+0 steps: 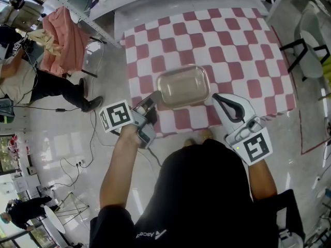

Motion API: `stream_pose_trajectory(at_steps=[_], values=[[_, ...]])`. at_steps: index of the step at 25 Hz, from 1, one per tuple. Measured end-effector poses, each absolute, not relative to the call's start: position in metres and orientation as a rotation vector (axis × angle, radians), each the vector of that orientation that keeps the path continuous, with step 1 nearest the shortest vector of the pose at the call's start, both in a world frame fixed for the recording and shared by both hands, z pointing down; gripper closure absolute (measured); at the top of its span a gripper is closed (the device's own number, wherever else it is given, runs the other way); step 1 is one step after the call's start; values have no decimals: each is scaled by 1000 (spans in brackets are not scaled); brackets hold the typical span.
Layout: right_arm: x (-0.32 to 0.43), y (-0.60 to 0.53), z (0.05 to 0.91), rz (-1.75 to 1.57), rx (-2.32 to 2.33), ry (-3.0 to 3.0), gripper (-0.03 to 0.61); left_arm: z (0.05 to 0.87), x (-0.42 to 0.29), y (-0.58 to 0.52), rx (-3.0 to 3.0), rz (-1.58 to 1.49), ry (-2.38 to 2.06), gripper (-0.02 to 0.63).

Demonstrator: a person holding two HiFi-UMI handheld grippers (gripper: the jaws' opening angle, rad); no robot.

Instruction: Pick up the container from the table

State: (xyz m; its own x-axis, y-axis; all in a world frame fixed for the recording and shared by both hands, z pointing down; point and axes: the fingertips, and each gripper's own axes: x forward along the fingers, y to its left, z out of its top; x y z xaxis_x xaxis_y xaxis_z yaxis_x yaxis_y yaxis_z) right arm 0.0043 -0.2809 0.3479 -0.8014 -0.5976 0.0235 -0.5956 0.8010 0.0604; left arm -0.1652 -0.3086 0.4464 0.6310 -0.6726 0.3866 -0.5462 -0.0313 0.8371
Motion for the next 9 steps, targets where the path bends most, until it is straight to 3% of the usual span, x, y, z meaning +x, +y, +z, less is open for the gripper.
stream_pose_trajectory(at_steps=[9], values=[[2,-282,347,-74,983,-2947,575,449,-168,-310,1692,-131,-1003,566]])
